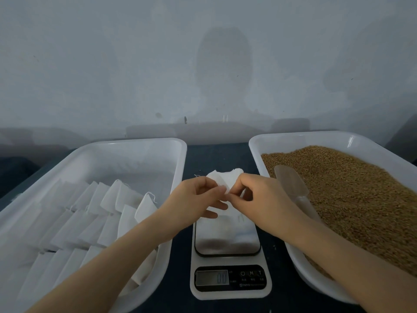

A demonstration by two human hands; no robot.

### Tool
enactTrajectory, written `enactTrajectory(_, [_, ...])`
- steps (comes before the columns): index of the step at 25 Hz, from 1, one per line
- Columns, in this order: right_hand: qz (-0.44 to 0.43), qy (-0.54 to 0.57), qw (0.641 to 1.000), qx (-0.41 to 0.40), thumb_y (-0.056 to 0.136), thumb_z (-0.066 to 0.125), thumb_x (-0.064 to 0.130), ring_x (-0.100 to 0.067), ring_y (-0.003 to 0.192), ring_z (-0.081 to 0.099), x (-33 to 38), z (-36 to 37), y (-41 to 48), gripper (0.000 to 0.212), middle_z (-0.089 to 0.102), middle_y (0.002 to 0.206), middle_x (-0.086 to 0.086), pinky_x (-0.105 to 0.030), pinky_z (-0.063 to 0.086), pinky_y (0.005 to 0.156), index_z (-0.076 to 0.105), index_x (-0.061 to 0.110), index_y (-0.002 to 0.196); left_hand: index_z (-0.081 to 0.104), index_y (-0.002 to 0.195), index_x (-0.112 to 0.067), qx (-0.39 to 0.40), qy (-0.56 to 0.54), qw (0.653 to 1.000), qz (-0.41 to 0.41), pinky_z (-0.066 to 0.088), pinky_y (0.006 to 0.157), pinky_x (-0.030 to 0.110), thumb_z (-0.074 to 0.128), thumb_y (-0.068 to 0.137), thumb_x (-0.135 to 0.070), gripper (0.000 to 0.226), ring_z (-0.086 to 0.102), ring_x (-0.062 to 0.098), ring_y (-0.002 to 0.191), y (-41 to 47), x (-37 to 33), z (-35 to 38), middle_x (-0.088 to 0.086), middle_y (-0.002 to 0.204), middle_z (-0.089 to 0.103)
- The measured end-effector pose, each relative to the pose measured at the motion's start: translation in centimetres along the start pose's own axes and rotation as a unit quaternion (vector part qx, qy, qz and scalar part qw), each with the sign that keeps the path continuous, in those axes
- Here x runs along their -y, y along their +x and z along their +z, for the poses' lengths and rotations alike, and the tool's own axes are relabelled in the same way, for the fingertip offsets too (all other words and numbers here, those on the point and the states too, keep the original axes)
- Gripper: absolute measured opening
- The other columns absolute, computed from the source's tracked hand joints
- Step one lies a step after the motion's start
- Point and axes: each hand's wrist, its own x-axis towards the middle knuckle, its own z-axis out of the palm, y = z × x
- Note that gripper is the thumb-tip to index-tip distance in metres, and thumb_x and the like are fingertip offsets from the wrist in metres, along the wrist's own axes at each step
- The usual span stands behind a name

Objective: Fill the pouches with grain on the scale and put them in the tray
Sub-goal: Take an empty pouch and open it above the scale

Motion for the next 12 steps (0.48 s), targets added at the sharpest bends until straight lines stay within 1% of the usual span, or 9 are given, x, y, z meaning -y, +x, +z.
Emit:
enactTrajectory(2, [0.001, 0.005, 1.000, 0.017, 0.088, 0.064, 0.033, -0.001, 0.062, 0.056, -0.09, 0.13, 0.08, 0.013, 0.054, 0.067, 0.018, -0.017, 0.047, 0.059, 0.057, 0.027, 0.079, 0.064, 0.093, -0.009, -0.004, 0.006, 1.000, 0.001, 0.055, 0.068, 0.023, 0.056, 0.095, -0.020, 0.013, 0.072, 0.013, 0.082, 0.07, 0.18, -0.02, -0.001, 0.086, 0.075])
enactTrajectory(4, [0.010, 0.016, 0.999, 0.040, 0.088, 0.064, 0.033, -0.001, 0.062, 0.056, -0.12, 0.22, 0.15, 0.014, 0.055, 0.068, 0.015, -0.016, 0.044, 0.058, 0.057, 0.027, 0.077, 0.065, 0.091, -0.010, -0.003, 0.018, 1.000, 0.002, 0.055, 0.069, 0.024, 0.056, 0.095, -0.018, 0.013, 0.072, 0.014, 0.082, 0.08, 0.35, -0.06, 0.000, 0.085, 0.075])
enactTrajectory(8, [0.025, 0.054, 0.996, 0.063, 0.088, 0.063, 0.030, 0.000, 0.065, 0.058, -0.11, -0.01, 0.25, 0.019, 0.060, 0.067, 0.011, -0.011, 0.043, 0.057, 0.053, 0.029, 0.073, 0.067, 0.094, -0.010, 0.012, 0.018, 1.000, 0.005, 0.056, 0.069, 0.022, 0.058, 0.094, -0.022, 0.015, 0.072, 0.014, 0.082, 0.05, 0.29, -0.09, 0.000, 0.086, 0.075])
enactTrajectory(12, [0.039, 0.064, 0.994, 0.076, 0.088, 0.062, 0.032, 0.001, 0.069, 0.060, 0.02, -0.27, 0.25, 0.014, 0.062, 0.072, 0.012, -0.011, 0.043, 0.060, 0.055, 0.031, 0.076, 0.069, 0.095, -0.013, 0.024, 0.029, 0.999, 0.005, 0.055, 0.068, 0.019, 0.058, 0.094, -0.025, 0.016, 0.072, 0.012, 0.081, 0.00, 0.15, -0.02, -0.002, 0.085, 0.075])
